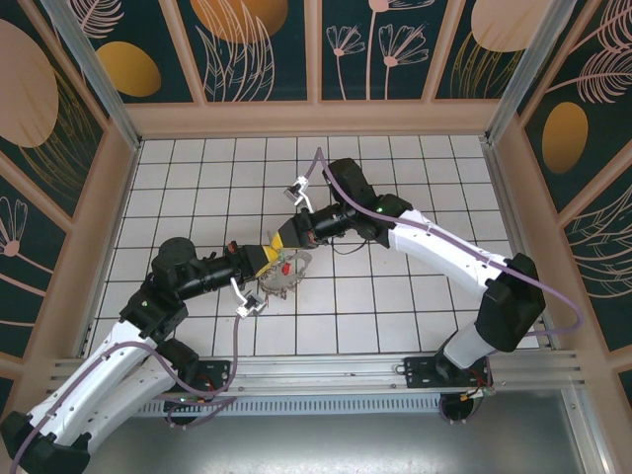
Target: Put the keys on the keyring
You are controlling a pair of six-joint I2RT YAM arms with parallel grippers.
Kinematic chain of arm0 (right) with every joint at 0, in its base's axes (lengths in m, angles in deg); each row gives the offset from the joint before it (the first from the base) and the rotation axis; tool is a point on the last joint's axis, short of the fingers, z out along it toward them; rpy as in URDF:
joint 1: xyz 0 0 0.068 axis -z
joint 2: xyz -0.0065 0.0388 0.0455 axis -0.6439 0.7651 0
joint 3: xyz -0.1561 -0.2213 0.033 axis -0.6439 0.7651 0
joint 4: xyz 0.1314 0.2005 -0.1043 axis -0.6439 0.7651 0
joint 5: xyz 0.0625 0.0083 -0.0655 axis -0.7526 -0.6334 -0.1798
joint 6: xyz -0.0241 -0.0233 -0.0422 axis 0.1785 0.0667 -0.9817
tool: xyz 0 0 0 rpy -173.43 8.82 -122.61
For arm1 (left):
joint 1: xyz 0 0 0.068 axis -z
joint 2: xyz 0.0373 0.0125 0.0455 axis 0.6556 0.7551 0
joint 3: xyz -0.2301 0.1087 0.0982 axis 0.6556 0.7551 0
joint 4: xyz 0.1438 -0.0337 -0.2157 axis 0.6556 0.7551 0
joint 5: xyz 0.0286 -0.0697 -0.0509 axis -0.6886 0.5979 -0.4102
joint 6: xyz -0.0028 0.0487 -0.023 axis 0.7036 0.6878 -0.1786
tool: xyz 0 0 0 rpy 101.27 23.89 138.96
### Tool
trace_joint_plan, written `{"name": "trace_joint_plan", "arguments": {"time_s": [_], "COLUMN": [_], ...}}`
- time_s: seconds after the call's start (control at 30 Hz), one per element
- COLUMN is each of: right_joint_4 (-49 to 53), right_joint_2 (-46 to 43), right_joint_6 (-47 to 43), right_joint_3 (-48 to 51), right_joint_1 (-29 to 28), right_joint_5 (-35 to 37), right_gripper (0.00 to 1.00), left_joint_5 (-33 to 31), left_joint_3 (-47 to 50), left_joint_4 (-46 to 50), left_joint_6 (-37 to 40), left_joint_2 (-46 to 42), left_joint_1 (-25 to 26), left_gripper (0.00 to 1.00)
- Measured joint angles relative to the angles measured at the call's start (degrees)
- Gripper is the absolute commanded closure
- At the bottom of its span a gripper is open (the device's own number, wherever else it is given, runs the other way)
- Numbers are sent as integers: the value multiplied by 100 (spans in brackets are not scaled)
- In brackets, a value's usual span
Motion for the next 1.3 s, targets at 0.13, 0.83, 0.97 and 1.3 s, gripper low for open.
{"name": "trace_joint_plan", "arguments": {"time_s": [0.13,0.83,0.97,1.3], "right_joint_4": [-203,-1379,-1475,-1786], "right_joint_2": [-13,-1912,-2190,-2402], "right_joint_6": [-20,-446,-1250,-3871], "right_joint_3": [87,1373,1375,1314], "right_joint_1": [52,358,98,-289], "right_joint_5": [-140,2238,3204,4385], "right_gripper": [98,100,100,100], "left_joint_5": [-7,-850,-1152,-2616], "left_joint_3": [0,382,376,348], "left_joint_4": [-13,-658,-896,-1276], "left_joint_6": [2,-1965,-3060,-6395], "left_joint_2": [-11,-614,-673,-603], "left_joint_1": [0,57,57,57], "left_gripper": [100,65,60,41]}}
